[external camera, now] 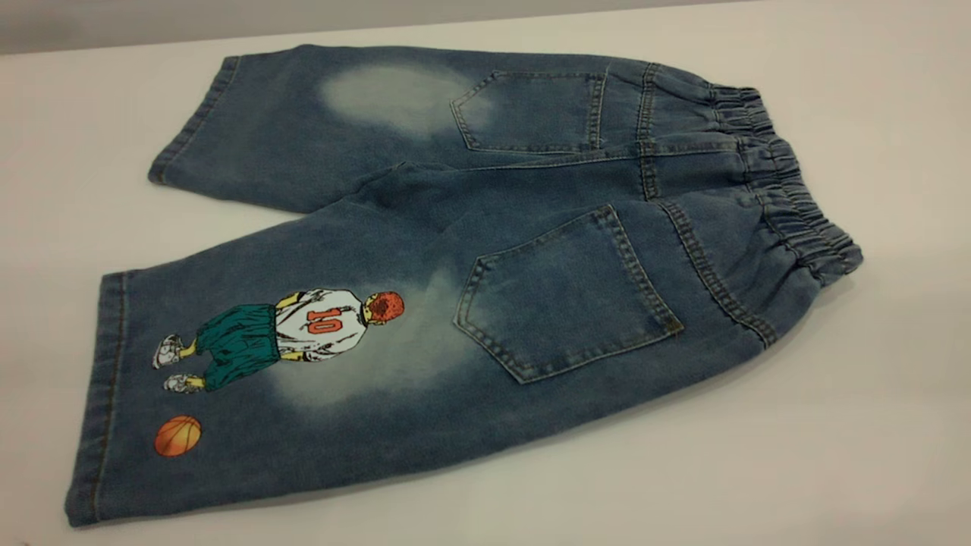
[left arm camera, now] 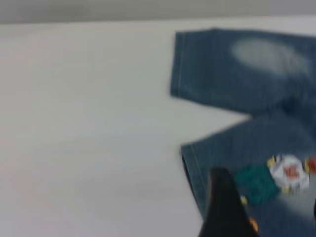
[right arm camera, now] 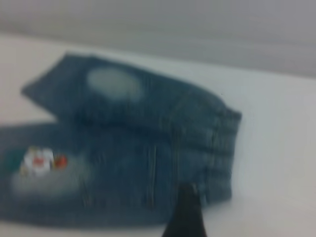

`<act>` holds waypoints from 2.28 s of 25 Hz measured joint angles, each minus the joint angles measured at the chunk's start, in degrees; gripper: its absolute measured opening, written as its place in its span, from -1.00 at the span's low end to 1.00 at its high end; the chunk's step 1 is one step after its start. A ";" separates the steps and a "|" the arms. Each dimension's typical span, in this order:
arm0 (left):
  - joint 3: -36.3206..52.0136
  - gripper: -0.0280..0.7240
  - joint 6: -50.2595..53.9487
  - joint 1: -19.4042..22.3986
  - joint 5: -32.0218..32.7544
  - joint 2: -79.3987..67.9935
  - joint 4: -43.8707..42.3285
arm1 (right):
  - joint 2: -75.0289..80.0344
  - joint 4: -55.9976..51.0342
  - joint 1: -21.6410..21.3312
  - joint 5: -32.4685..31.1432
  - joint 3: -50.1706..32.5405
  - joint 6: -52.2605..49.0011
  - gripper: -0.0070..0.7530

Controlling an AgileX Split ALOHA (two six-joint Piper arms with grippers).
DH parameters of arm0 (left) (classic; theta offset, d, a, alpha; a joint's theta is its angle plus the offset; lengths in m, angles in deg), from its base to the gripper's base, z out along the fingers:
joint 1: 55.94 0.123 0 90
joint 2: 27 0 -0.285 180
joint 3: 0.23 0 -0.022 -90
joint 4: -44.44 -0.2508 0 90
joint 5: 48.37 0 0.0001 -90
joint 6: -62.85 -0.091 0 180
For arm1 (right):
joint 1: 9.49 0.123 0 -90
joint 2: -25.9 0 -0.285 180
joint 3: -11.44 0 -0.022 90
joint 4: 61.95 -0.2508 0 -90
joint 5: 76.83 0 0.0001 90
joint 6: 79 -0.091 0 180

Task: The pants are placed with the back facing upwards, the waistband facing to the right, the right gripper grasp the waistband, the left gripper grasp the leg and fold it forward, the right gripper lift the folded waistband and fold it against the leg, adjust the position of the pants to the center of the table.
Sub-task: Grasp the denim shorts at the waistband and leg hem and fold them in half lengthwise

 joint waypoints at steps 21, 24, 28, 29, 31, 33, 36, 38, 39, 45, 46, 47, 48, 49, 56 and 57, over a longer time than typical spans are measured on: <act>-24.24 0.14 -0.79 0.05 -27.56 -58.12 7.49 | 54.73 -41.79 0.00 12.59 8.76 27.44 0.43; -24.59 0.14 -3.82 0.05 -30.19 -64.29 7.49 | 62.75 -50.48 0.00 11.67 10.37 35.53 0.43; -24.64 0.14 -5.76 0.05 -31.10 -69.64 7.65 | 73.30 -58.45 -1.86 7.34 13.30 43.48 0.43; -24.64 0.14 -6.03 0.05 -31.46 -70.34 7.65 | 75.97 -59.80 -2.68 6.29 13.91 45.11 0.43; -24.64 0.14 -6.24 0.05 -32.63 -70.79 7.65 | 80.62 -62.07 -4.63 3.91 15.13 47.98 0.43; -24.66 0.14 -6.28 0.05 -33.62 -70.74 7.65 | 85.16 -64.36 -7.49 1.38 16.71 50.58 0.43; -24.71 0.14 -6.28 0.05 -33.85 -70.74 7.65 | 90.11 -66.29 -12.40 -4.73 17.76 53.41 0.43; -24.71 0.14 -6.28 0.05 -34.08 -70.74 7.65 | 92.06 -65.38 -15.52 -7.43 17.70 53.97 0.43; -24.71 0.14 -6.28 0.05 -34.37 -70.74 7.65 | 92.56 -64.97 -16.99 -8.17 17.59 53.99 0.43; -24.71 0.14 -6.35 0.05 -35.05 -70.74 7.65 | 92.91 -63.91 -20.22 -6.28 14.11 57.50 0.43; -24.71 0.14 -6.35 0.05 -35.12 -70.74 7.60 | 93.17 -63.91 -20.63 -4.97 13.24 57.92 0.43; -24.71 0.14 -6.35 0.05 -35.24 -70.74 7.60 | 93.64 -63.91 -20.96 -3.83 12.40 58.47 0.43; -24.71 0.14 -6.35 0.05 -35.28 -70.74 7.60 | 94.22 -63.91 -21.30 -3.06 11.68 58.90 0.43; -24.71 0.14 -6.35 0.05 -35.28 -70.74 7.60 | 94.86 -64.01 -21.55 -2.15 10.84 59.27 0.43; -24.71 0.14 -6.35 0.05 -35.28 -70.70 7.60 | 103.07 -64.89 -21.72 -0.64 9.53 61.75 0.43; -24.71 0.14 -6.35 0.05 -35.28 -70.70 7.60 | 104.61 -65.22 -21.72 0.05 9.53 62.26 0.43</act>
